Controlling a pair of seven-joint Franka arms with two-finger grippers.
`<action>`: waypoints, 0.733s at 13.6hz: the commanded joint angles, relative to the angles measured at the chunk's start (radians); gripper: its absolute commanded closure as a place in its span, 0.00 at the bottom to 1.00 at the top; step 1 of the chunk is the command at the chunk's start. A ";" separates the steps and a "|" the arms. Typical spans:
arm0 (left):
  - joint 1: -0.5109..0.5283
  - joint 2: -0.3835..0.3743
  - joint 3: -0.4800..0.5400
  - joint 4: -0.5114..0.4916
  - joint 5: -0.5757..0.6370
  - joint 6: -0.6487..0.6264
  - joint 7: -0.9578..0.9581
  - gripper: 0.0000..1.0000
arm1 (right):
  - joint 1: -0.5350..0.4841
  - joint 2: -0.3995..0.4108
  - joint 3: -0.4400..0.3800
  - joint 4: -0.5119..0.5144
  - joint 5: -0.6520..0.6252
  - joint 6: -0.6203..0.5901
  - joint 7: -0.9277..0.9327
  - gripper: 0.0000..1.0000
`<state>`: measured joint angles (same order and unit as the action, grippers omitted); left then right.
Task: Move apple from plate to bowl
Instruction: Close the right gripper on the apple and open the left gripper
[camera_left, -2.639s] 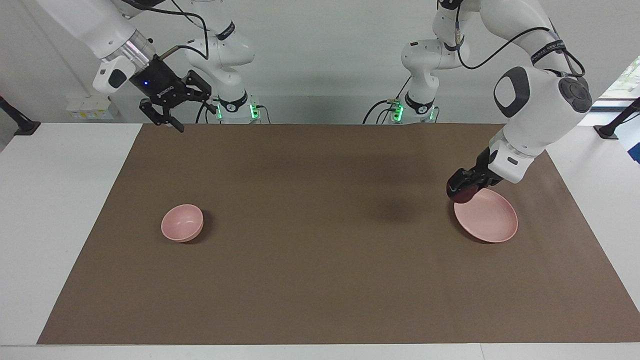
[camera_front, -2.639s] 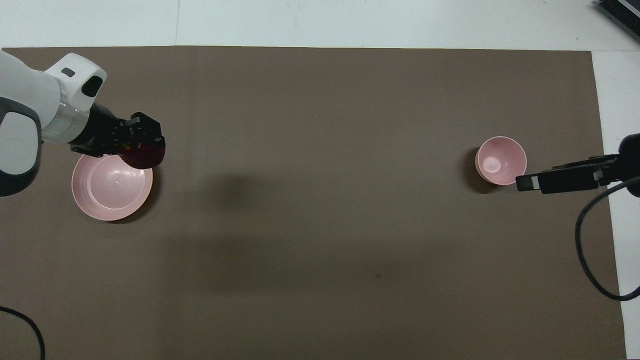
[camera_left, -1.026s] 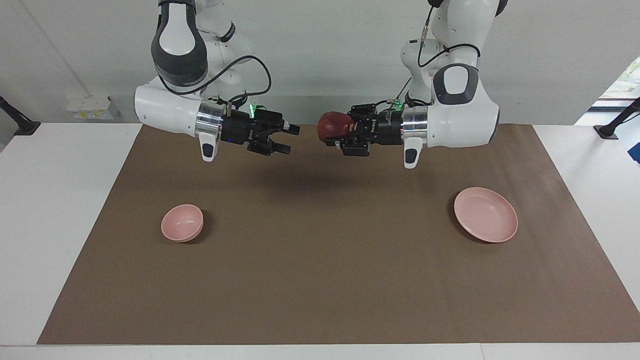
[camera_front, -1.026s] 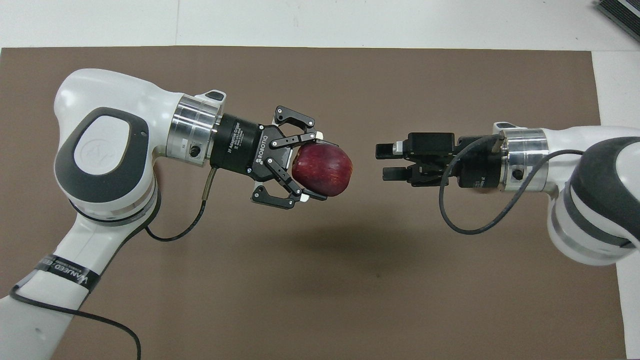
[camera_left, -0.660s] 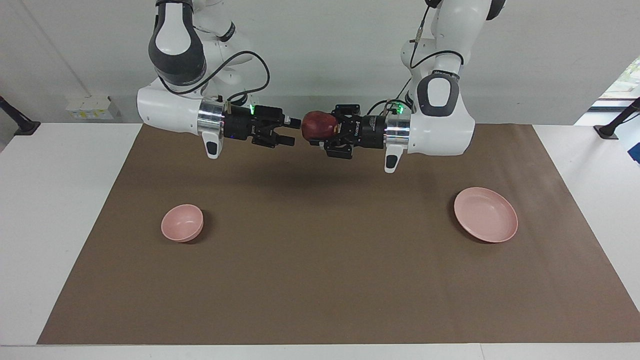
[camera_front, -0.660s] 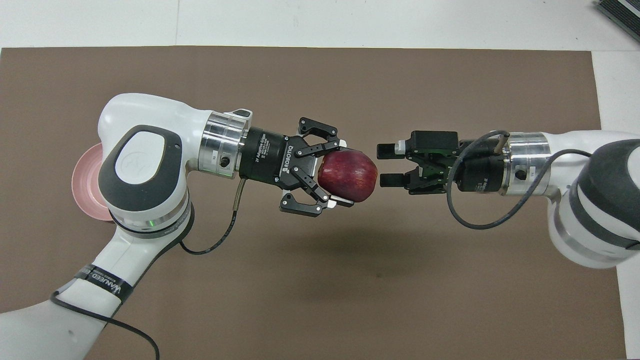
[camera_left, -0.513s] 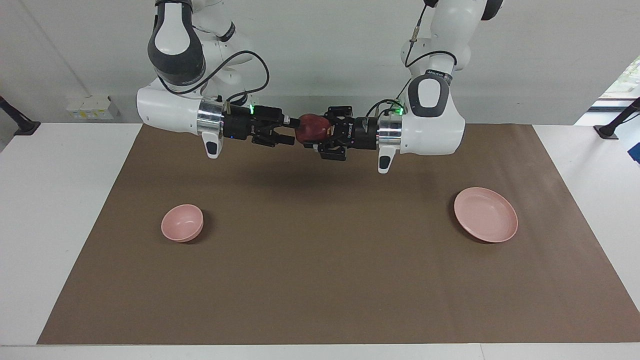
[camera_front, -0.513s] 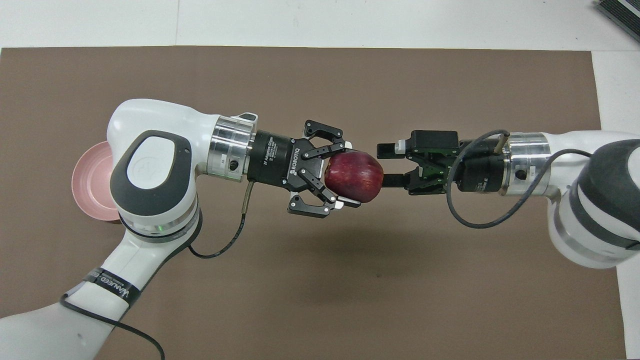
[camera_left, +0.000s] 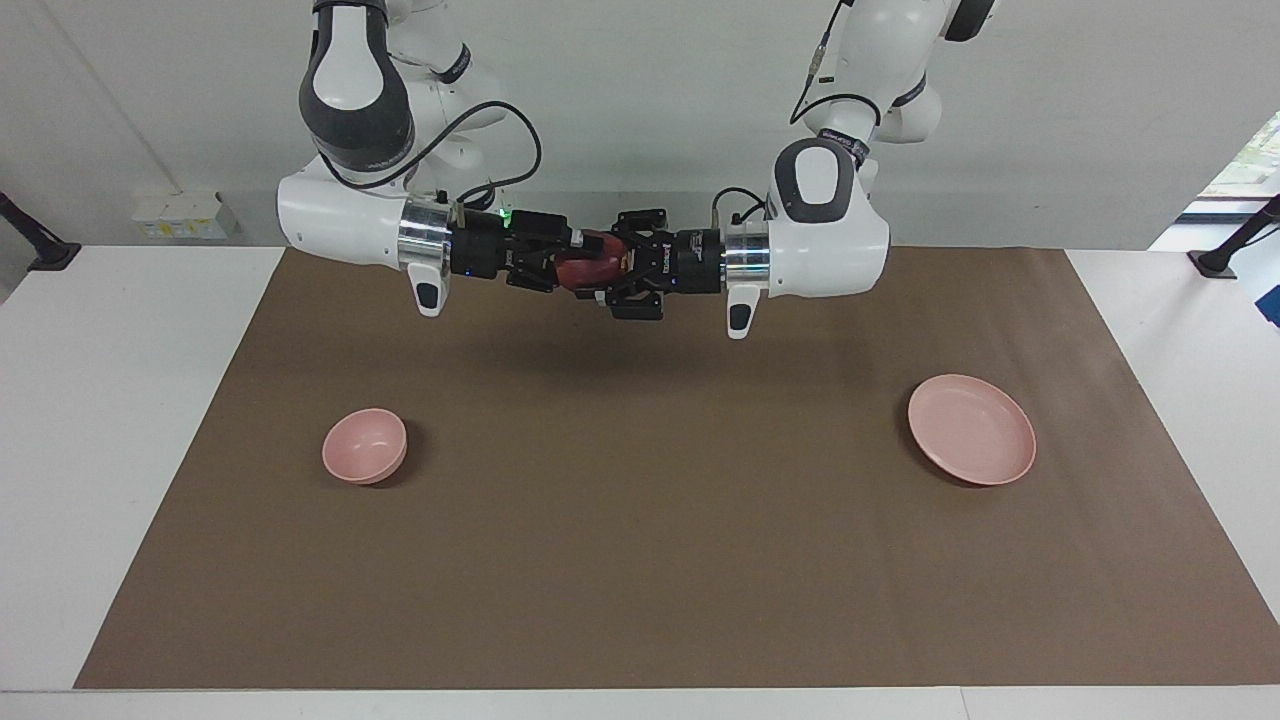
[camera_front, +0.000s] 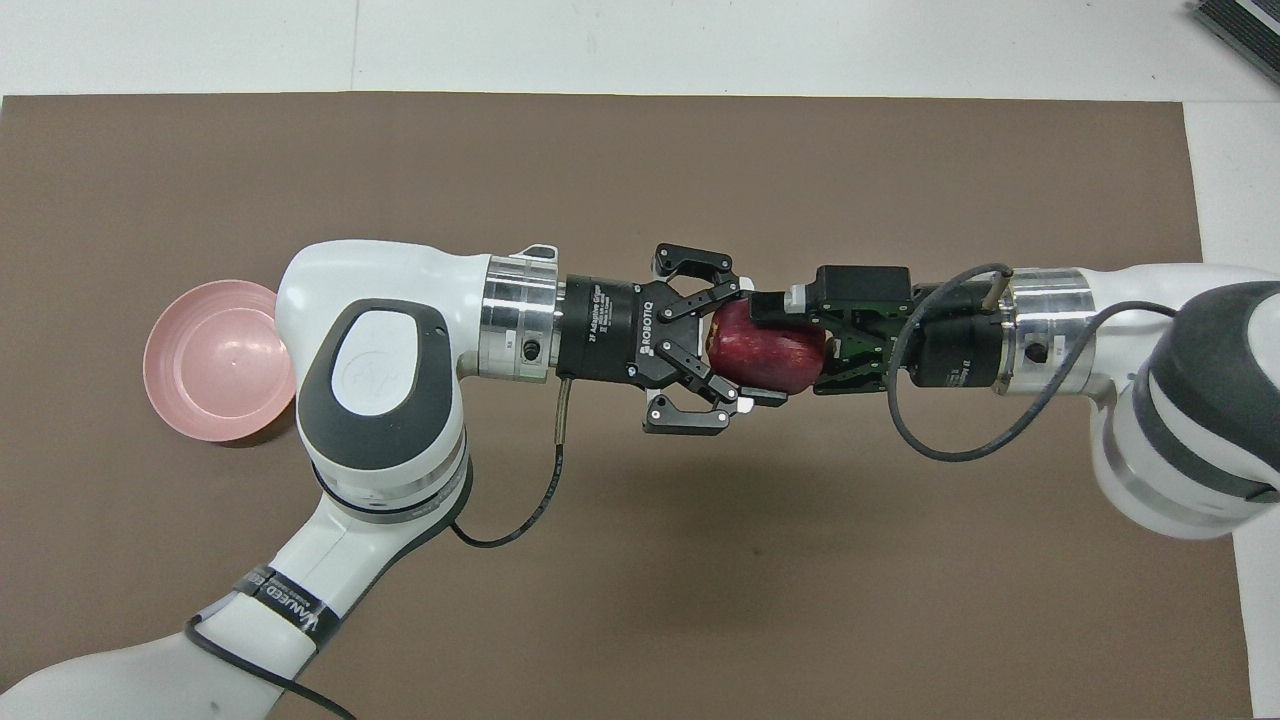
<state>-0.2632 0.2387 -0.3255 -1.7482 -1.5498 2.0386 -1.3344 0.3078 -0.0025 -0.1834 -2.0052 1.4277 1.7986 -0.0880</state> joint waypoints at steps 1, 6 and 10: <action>-0.014 -0.027 0.009 -0.025 -0.022 0.017 -0.012 1.00 | -0.012 -0.025 0.001 -0.023 0.004 -0.022 0.007 0.29; -0.010 -0.027 0.009 -0.018 -0.016 -0.018 -0.017 1.00 | -0.019 -0.016 -0.001 -0.012 -0.045 -0.025 0.013 1.00; 0.027 -0.050 0.017 -0.002 0.065 -0.029 -0.012 0.00 | -0.081 0.002 -0.004 0.017 -0.102 -0.070 0.010 1.00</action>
<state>-0.2640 0.2354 -0.3236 -1.7433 -1.5346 2.0344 -1.3320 0.2936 -0.0045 -0.1849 -2.0050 1.3921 1.7805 -0.0879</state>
